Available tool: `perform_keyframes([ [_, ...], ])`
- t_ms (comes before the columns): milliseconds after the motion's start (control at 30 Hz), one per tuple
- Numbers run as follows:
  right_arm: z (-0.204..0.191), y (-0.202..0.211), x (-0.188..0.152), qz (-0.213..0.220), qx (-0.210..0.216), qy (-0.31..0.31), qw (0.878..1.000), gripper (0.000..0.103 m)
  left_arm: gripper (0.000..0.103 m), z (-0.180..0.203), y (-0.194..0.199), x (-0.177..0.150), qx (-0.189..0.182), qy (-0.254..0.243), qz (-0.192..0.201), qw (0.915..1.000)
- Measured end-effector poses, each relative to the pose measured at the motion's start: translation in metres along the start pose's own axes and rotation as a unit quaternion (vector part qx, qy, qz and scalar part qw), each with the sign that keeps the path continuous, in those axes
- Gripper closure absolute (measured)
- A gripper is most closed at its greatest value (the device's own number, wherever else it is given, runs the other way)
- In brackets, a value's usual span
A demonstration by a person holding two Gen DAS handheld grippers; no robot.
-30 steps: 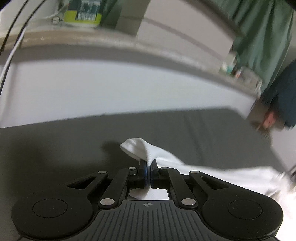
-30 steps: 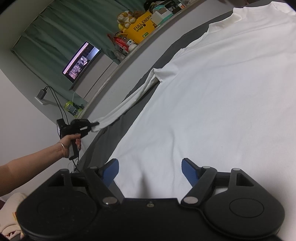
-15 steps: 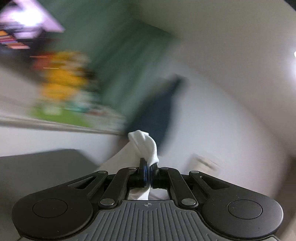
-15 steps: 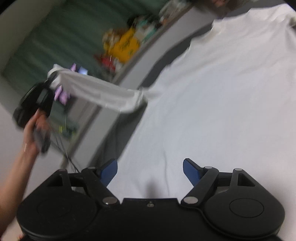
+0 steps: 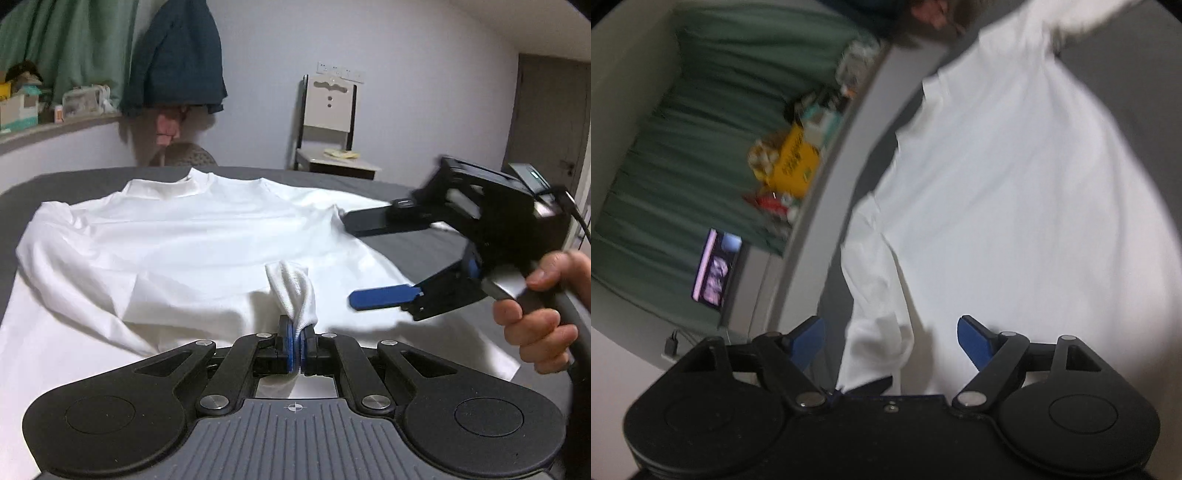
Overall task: Fold clothes
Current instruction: 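Lift the sleeve with the left gripper and fold it across the shirt body, then open the left gripper and release the folded sleeve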
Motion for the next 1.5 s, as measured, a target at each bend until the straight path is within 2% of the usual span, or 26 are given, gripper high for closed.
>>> perform_keyframes([
  [100, 0.002, -0.015, -0.014, -0.025, 0.028, -0.030, 0.999, 0.028, 0.100, 0.003, 0.013, 0.008, -0.002, -0.012, 0.017, 0.9998],
  [167, -0.004, -0.022, -0.020, -0.029, 0.050, -0.027, 0.998, 0.031, 0.100, 0.019, 0.035, 0.002, 0.002, -0.046, 0.016, 0.9988],
  [267, -0.017, -0.023, -0.018, -0.019, 0.059, 0.005, 0.998, 0.032, 0.100, 0.037, 0.054, -0.014, 0.002, -0.097, 0.008, 0.9952],
  [333, -0.019, -0.017, -0.017, -0.003, 0.050, 0.029, 0.998, 0.034, 0.100, 0.047, 0.055, -0.016, -0.006, -0.125, 0.004, 0.9921],
  [400, -0.018, -0.013, -0.014, 0.010, 0.043, 0.038, 0.998, 0.051, 0.100, 0.057, 0.064, -0.016, -0.015, -0.139, 0.003, 0.9901],
  [433, -0.014, -0.013, -0.013, 0.010, 0.044, 0.024, 0.999, 0.056, 0.100, 0.061, 0.068, -0.016, -0.017, -0.143, 0.002, 0.9896],
  [500, -0.003, -0.011, -0.011, 0.009, 0.044, -0.010, 0.999, 0.081, 0.100, 0.067, 0.074, -0.018, -0.018, -0.148, 0.001, 0.9888],
  [600, 0.008, -0.010, -0.010, 0.019, 0.032, -0.041, 0.998, 0.093, 0.100, 0.072, 0.079, -0.020, -0.017, -0.152, -0.004, 0.9883],
  [700, 0.005, 0.006, -0.007, 0.056, 0.001, -0.033, 0.998, 0.095, 0.100, 0.076, 0.084, -0.022, -0.019, -0.155, -0.005, 0.9877],
  [800, 0.004, 0.018, -0.009, 0.064, -0.042, -0.030, 0.997, 0.095, 0.100, 0.081, 0.083, -0.022, -0.027, -0.163, -0.009, 0.9863],
  [833, 0.007, 0.019, -0.011, 0.054, -0.059, -0.026, 0.996, 0.095, 0.100, 0.084, 0.082, -0.025, -0.031, -0.167, -0.019, 0.9852],
  [933, 0.013, 0.020, -0.012, 0.045, -0.096, -0.042, 0.993, 0.081, 0.100, 0.088, 0.082, -0.033, -0.044, -0.172, -0.050, 0.9829],
  [967, 0.014, 0.021, -0.011, 0.047, -0.106, -0.047, 0.992, 0.061, 0.099, 0.086, 0.085, -0.031, -0.047, -0.163, -0.056, 0.9839],
  [1000, 0.009, 0.024, -0.005, 0.060, -0.108, -0.040, 0.992, 0.053, 0.099, 0.082, 0.089, -0.027, -0.048, -0.150, -0.058, 0.9858],
  [1100, -0.013, 0.036, 0.017, 0.099, -0.091, 0.017, 0.991, 0.050, 0.099, 0.054, 0.112, 0.004, -0.049, -0.072, -0.058, 0.9945],
  [1167, -0.025, 0.042, 0.028, 0.113, -0.080, 0.060, 0.989, 0.048, 0.099, 0.024, 0.124, 0.032, -0.030, 0.004, -0.025, 0.9992],
  [1200, -0.030, 0.041, 0.033, 0.111, -0.077, 0.074, 0.988, 0.047, 0.099, 0.009, 0.131, 0.046, -0.020, 0.044, -0.007, 0.9988],
  [1233, -0.035, 0.040, 0.038, 0.109, -0.075, 0.088, 0.987, 0.047, 0.099, -0.006, 0.129, 0.045, -0.017, 0.076, 0.003, 0.9969],
  [1300, -0.047, 0.034, 0.050, 0.102, -0.078, 0.115, 0.985, 0.047, 0.075, -0.034, 0.122, 0.036, -0.015, 0.137, 0.019, 0.9903],
  [1367, -0.066, 0.014, 0.068, 0.077, -0.090, 0.152, 0.981, 0.047, 0.017, -0.063, 0.115, 0.027, -0.012, 0.198, 0.034, 0.9796],
  [1400, -0.077, 0.001, 0.077, 0.061, -0.098, 0.172, 0.978, 0.045, 0.014, -0.078, 0.112, 0.023, -0.011, 0.228, 0.042, 0.9728],
  [1500, -0.103, -0.043, 0.115, 0.027, -0.118, 0.219, 0.968, 0.044, 0.014, -0.122, 0.102, 0.009, -0.007, 0.316, 0.065, 0.9465],
])
Point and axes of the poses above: each gripper's, at about its wrist camera, not at the fingertips, and y roughly against the way its jaws point, z to its right, x to its top, the point moved 7 cm from there along -y, roughly the way its jaws point, and after that the axes turned 10 degrees about x, right-handed, at the moved point
